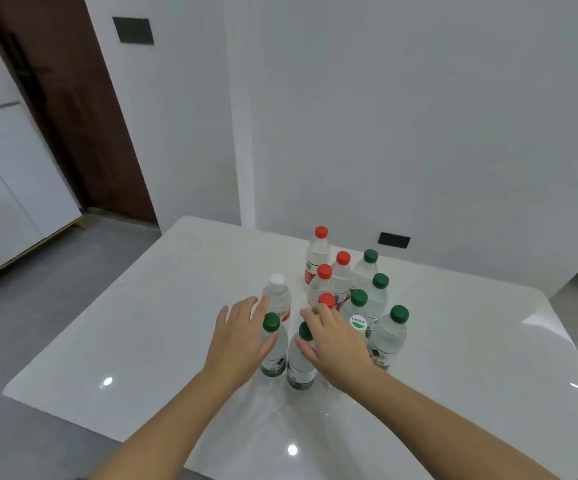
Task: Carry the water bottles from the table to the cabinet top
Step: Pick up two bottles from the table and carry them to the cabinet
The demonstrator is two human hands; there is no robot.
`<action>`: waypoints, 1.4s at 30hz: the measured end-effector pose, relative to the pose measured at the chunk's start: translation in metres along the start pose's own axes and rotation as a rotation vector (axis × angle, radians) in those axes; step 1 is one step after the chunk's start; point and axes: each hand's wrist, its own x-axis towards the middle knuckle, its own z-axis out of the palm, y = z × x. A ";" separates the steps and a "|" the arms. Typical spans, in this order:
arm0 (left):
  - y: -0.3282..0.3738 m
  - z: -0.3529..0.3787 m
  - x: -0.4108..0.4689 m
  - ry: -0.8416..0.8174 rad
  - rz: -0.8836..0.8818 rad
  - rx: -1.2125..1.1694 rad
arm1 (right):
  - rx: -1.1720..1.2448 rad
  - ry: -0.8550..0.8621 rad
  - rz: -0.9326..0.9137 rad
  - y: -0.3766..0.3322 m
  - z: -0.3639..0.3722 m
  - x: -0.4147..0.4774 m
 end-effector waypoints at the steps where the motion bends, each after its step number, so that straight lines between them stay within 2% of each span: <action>1: 0.000 0.002 0.003 -0.023 0.009 -0.023 | -0.001 -0.029 0.013 -0.001 0.001 0.002; 3: 0.001 0.003 0.008 -0.094 0.031 -0.078 | -0.001 -0.051 0.034 -0.001 0.006 0.005; 8: 0.002 0.004 0.014 -0.264 -0.043 -0.220 | -0.020 -0.080 0.075 -0.001 0.014 0.012; 11: -0.002 -0.001 0.015 -0.280 -0.139 -0.350 | 0.061 -0.093 0.123 -0.002 0.014 0.017; 15: -0.017 -0.009 0.001 -0.234 -0.231 -0.449 | 0.186 -0.089 0.119 -0.011 0.018 0.018; 25: -0.055 -0.021 -0.045 -0.235 -0.271 -0.532 | 0.385 -0.020 0.092 -0.038 0.036 0.016; 32: -0.064 -0.012 -0.056 -0.191 -0.287 -0.581 | 0.482 0.054 0.165 -0.038 0.046 0.012; 38: -0.063 0.005 -0.071 -0.093 -0.430 -0.755 | 0.631 0.126 0.255 -0.040 0.061 0.005; 42: -0.055 0.020 -0.080 -0.112 -0.545 -0.936 | 0.723 0.150 0.334 -0.044 0.078 -0.005</action>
